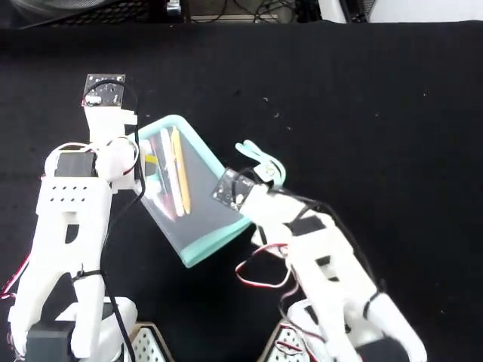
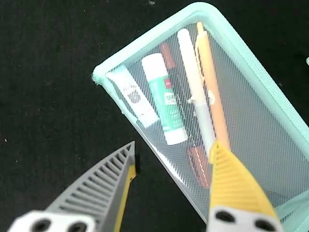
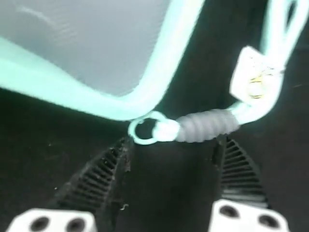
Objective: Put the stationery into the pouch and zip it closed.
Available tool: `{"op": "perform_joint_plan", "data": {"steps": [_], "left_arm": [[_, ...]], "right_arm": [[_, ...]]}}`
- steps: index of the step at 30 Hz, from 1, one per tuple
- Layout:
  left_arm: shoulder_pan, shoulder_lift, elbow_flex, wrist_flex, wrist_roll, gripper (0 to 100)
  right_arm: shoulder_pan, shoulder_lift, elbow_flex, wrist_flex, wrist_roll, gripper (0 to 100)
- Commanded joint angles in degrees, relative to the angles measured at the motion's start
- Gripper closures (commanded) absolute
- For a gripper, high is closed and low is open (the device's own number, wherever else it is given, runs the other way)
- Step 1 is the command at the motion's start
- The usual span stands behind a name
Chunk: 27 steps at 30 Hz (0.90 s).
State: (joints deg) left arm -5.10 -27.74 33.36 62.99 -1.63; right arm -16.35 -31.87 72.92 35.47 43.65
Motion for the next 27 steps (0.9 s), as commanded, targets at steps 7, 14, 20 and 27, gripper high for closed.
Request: {"op": "perform_joint_plan", "data": {"steps": [7, 14, 20, 27], "left_arm": [[0.1, -0.2, -0.2, -0.2, -0.4, 75], [0.1, -0.4, 0.1, 1.1, -0.1, 75], [0.1, -0.4, 0.9, 1.6, -0.1, 75], [0.6, -0.6, 1.7, 1.1, 0.0, 75]], "right_arm": [[0.2, 13.1, -11.4, -1.3, 7.1, 73.6], [0.2, 15.6, -12.4, -1.3, 19.1, 83.3], [0.4, 15.3, -12.7, -1.6, 22.0, 98.9], [0.4, 13.7, -12.8, -1.6, 13.6, 98.7]]}}
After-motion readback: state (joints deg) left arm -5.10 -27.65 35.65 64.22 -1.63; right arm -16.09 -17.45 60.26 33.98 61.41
